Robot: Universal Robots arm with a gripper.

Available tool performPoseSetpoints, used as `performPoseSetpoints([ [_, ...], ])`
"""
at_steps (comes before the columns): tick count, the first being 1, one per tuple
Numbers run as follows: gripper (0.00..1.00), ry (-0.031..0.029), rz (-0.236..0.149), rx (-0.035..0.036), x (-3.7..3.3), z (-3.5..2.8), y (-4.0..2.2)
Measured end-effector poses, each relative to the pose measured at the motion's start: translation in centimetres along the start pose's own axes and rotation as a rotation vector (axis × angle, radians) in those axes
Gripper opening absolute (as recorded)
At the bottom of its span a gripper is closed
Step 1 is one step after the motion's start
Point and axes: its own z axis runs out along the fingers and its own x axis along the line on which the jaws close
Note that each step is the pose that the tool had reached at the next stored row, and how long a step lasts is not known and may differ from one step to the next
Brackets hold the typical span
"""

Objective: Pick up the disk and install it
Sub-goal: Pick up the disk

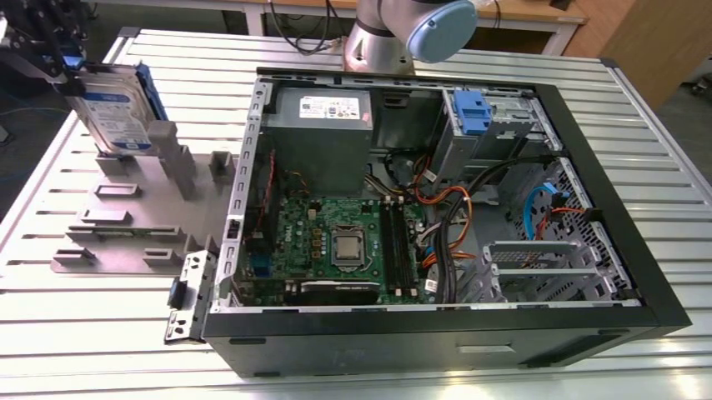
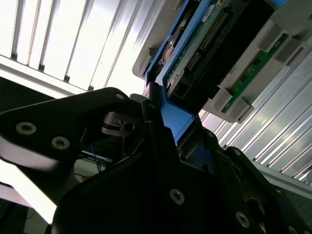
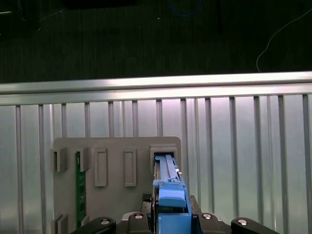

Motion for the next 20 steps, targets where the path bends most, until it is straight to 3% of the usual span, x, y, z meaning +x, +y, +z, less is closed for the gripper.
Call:
performPoseSetpoints([
  [20, 0.36, -0.0001, 0.0, 0.0001, 0.01, -0.92, -0.01],
])
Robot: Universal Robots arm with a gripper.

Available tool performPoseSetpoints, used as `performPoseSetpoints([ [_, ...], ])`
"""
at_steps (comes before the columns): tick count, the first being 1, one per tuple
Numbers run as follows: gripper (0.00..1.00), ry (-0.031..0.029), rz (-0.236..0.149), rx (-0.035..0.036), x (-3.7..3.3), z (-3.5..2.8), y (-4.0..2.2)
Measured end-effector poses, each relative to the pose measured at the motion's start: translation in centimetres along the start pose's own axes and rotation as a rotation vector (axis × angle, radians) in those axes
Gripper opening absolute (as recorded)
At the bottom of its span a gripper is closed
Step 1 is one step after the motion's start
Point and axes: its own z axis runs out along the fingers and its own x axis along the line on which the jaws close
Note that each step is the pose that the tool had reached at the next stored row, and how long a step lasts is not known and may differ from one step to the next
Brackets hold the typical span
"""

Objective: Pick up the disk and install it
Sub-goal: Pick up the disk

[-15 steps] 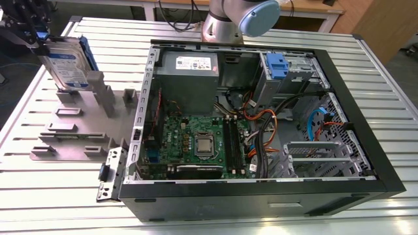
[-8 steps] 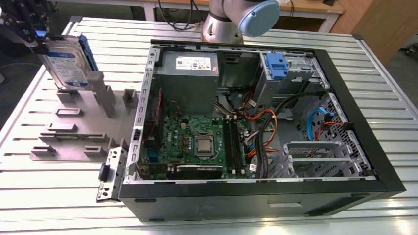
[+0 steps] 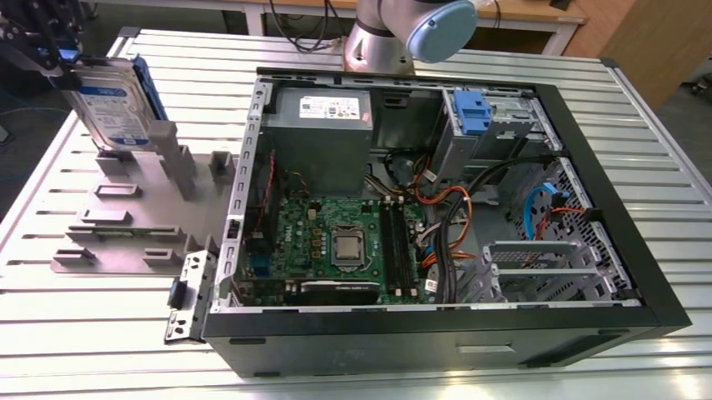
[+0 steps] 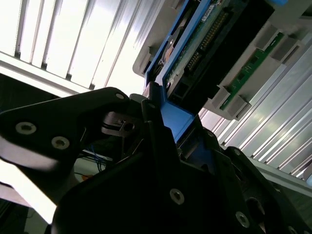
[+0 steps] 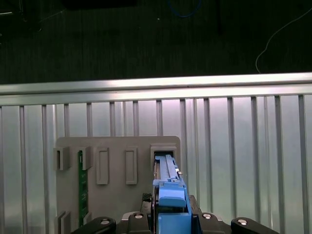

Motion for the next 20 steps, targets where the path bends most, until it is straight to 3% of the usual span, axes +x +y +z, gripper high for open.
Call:
performPoseSetpoints([
  [20, 0.36, 0.0, 0.0, 0.0, 0.01, -0.7, -0.01],
])
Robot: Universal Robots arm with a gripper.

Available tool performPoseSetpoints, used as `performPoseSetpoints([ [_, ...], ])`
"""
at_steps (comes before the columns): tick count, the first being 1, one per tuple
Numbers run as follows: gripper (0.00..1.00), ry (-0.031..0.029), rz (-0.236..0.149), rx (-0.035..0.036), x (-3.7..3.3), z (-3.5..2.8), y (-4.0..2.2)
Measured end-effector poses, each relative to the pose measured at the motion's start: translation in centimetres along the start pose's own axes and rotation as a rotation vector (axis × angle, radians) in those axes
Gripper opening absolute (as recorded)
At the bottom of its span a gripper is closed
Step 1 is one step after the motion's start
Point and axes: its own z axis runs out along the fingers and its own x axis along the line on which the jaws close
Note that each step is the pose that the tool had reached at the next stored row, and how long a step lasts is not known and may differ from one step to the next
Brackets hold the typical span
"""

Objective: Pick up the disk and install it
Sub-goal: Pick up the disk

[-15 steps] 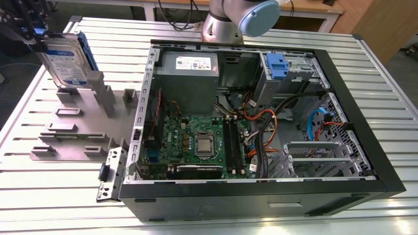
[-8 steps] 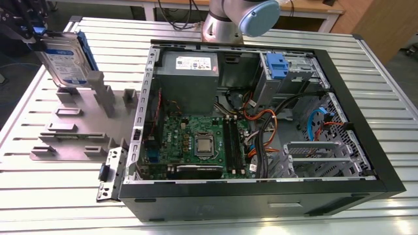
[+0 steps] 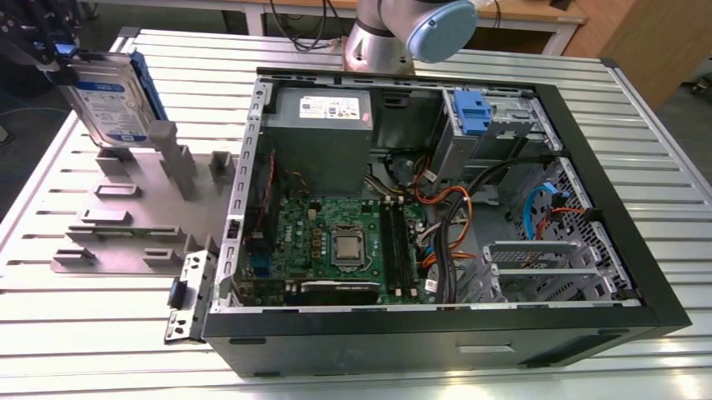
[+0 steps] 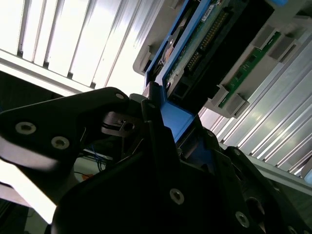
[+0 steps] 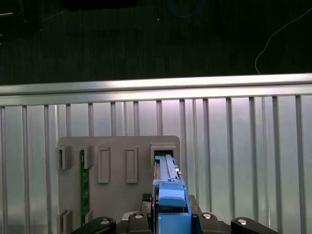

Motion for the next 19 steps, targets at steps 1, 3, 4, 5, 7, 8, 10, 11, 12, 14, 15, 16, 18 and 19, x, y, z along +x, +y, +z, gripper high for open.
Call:
performPoseSetpoints([
  [1, 0.36, 0.0, 0.0, 0.0, 0.0, -0.04, 0.0],
  [3, 0.36, 0.0001, 0.0, -0.0001, 0.0, -0.13, 0.0],
  [4, 0.36, 0.0, 0.0, 0.0, 0.0, -0.16, 0.0],
  [5, 0.36, 0.0, 0.0, 0.0001, 0.0, -0.18, 0.0],
  [7, 0.36, 0.0, 0.0, 0.0, 0.0, -0.25, 0.0],
  [8, 0.36, 0.0, 0.0, 0.0, 0.01, -0.27, 0.0],
  [10, 0.36, 0.0, 0.0, 0.0, 0.01, -0.33, 0.0],
  [11, 0.36, 0.0, 0.0, 0.0, 0.01, -0.35, 0.0],
  [12, 0.36, 0.0001, 0.0, -0.0001, 0.01, -0.38, 0.0],
  [14, 0.36, 0.0, 0.0, 0.0, 0.01, -0.41, 0.0],
  [15, 0.36, 0.0, 0.0, -0.0001, 0.01, -0.44, -0.01],
  [16, 0.36, 0.0001, 0.0, -0.0001, 0.01, -0.46, 0.0],
  [18, 0.36, 0.0001, 0.0, -0.0001, 0.01, -0.51, 0.0],
  [19, 0.36, 0.0, 0.0, -0.0001, 0.01, -0.54, 0.0],
])
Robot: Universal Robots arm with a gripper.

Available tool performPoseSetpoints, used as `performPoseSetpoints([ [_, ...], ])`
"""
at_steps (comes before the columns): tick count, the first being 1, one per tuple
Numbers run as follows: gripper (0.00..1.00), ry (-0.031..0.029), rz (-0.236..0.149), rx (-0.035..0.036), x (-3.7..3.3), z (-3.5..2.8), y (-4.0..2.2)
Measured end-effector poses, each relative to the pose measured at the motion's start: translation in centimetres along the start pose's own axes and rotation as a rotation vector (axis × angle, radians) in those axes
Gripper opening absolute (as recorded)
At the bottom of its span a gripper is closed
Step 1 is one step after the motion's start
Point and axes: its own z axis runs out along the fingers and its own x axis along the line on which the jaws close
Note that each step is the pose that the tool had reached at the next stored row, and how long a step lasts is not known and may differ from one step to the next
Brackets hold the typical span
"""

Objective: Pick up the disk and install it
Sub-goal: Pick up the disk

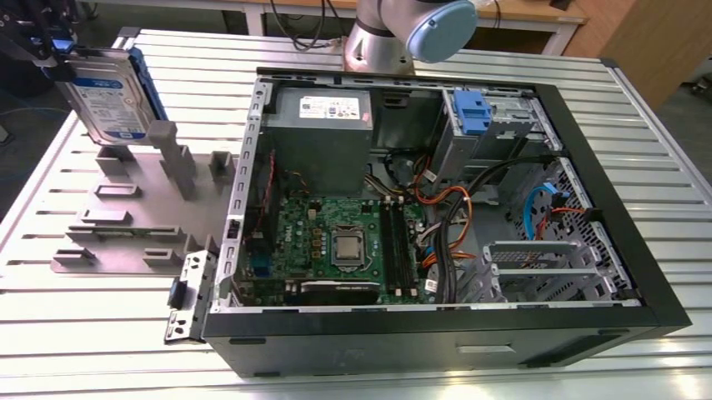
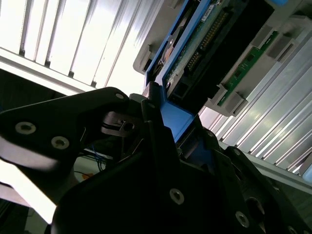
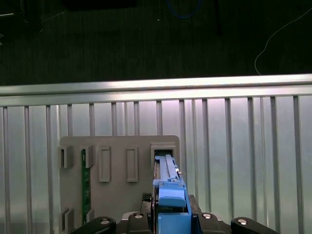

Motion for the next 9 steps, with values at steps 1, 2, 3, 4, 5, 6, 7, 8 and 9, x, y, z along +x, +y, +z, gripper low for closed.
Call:
performPoseSetpoints([
  [1, 0.36, 0.0, 0.0, 0.0, 0.0, -0.02, 0.0],
  [2, 0.36, 0.0, 0.0, 0.0, 0.0, -0.05, 0.0],
  [3, 0.36, 0.0, 0.0, 0.0, 0.0, -0.08, 0.0],
  [4, 0.36, 0.0, 0.0, -0.0001, 0.0, -0.12, 0.0],
  [5, 0.36, 0.0, 0.0, 0.0, 0.0, -0.14, 0.0],
  [6, 0.36, -0.0001, 0.0, 0.0002, 0.0, -0.16, -0.01],
  [7, 0.36, -0.0001, 0.0, 0.0001, 0.0, -0.18, 0.0],
  [8, 0.36, -0.0001, 0.0, 0.0, 0.0, -0.2, 0.0],
  [9, 0.36, 0.0, 0.0, 0.0, 0.0, -0.23, 0.0],
])
